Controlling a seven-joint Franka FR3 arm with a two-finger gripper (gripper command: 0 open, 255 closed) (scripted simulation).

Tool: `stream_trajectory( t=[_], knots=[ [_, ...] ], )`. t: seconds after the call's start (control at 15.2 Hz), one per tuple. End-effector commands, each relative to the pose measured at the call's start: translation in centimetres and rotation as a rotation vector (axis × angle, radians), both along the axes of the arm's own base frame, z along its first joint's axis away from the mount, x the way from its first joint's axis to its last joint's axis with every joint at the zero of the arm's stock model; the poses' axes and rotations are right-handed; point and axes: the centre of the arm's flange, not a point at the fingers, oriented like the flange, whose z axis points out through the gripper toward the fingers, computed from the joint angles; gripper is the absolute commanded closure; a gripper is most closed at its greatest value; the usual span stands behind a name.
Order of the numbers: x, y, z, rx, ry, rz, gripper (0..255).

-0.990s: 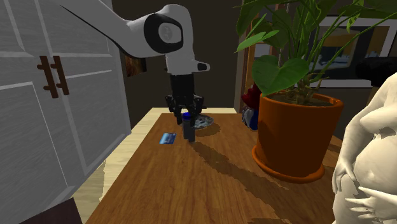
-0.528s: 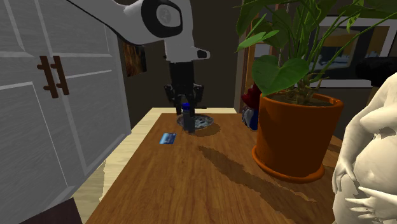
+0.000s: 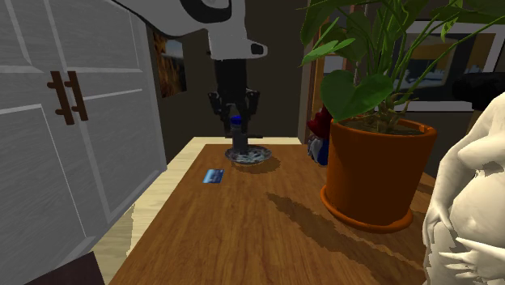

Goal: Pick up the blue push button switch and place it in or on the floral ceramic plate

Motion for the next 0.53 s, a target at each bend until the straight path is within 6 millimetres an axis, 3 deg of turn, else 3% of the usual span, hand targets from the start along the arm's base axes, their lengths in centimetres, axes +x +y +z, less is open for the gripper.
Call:
stream_trajectory(
  t=[0.0, 0.46],
  knots=[
    [0.0, 0.0, 1.0, 0.0, 0.0, 0.0, 255],
    [7.3, 5.3, 2.6, 0.0, 0.0, 0.0, 255]
  ],
)
